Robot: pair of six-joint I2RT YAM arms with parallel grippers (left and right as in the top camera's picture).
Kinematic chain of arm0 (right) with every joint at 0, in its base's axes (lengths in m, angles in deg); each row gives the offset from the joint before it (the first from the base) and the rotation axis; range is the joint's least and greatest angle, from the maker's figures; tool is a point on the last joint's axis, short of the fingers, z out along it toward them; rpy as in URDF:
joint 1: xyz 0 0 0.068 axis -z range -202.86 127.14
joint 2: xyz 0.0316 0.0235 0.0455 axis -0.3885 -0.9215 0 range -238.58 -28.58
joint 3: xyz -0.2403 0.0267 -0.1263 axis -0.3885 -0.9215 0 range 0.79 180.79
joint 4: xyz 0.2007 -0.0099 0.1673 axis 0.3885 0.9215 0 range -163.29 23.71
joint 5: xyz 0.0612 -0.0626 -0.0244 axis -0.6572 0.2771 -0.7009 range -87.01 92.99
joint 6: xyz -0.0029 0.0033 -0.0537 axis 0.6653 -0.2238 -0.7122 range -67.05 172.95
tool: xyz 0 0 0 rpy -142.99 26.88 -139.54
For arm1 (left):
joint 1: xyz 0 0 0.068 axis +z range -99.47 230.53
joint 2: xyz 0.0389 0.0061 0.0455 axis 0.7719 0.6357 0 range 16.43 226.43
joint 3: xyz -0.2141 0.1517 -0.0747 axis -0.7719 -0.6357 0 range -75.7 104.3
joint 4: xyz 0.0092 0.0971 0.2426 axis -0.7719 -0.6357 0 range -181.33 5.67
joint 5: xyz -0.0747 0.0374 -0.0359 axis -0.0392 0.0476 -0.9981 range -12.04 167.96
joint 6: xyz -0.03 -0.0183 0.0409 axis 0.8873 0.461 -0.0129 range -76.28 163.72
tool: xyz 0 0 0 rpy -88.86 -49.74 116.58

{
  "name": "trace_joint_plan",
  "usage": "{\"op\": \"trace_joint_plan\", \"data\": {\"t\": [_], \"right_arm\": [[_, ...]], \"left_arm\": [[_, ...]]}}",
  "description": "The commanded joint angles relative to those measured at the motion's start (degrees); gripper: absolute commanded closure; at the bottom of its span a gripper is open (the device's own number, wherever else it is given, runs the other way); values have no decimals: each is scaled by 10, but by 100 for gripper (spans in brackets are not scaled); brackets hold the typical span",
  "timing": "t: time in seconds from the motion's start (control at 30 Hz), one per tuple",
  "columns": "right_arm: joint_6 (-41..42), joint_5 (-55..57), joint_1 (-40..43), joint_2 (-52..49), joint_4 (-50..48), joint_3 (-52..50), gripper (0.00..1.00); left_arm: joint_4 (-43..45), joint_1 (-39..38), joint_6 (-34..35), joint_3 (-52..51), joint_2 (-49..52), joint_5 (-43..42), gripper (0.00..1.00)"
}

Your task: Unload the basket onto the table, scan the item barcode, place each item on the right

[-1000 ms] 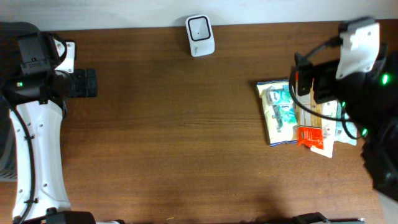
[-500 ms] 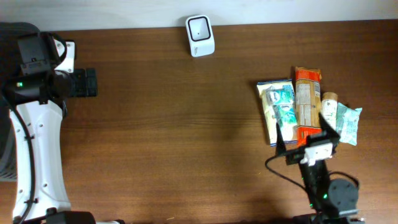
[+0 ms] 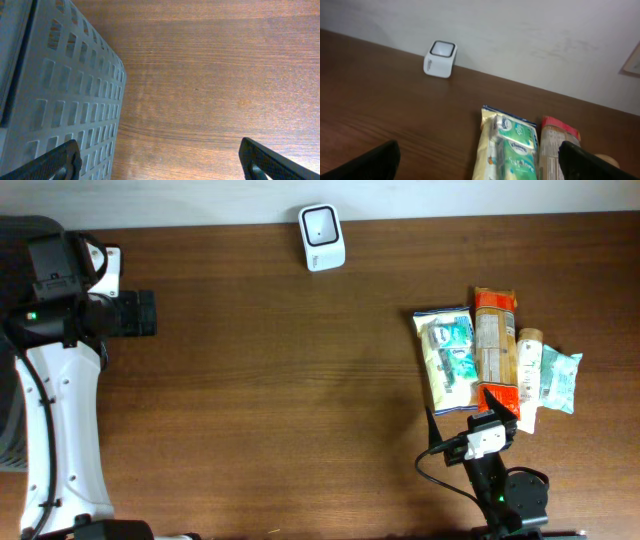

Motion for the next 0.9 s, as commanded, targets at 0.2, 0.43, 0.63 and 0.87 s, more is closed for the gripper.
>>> {"op": "trace_joint_plan", "data": {"t": [0.2, 0.43, 0.63, 0.87], "right_arm": [[20, -9, 3, 5, 0, -4, 1], [20, -9, 3, 5, 0, -4, 1], [20, -9, 3, 5, 0, -4, 1], [20, -9, 3, 5, 0, -4, 1]], "left_arm": [[0, 3, -7, 7, -6, 2, 1], [0, 3, -7, 7, -6, 2, 1], [0, 3, -7, 7, -6, 2, 1], [0, -20, -7, 2, -87, 2, 1]]}}
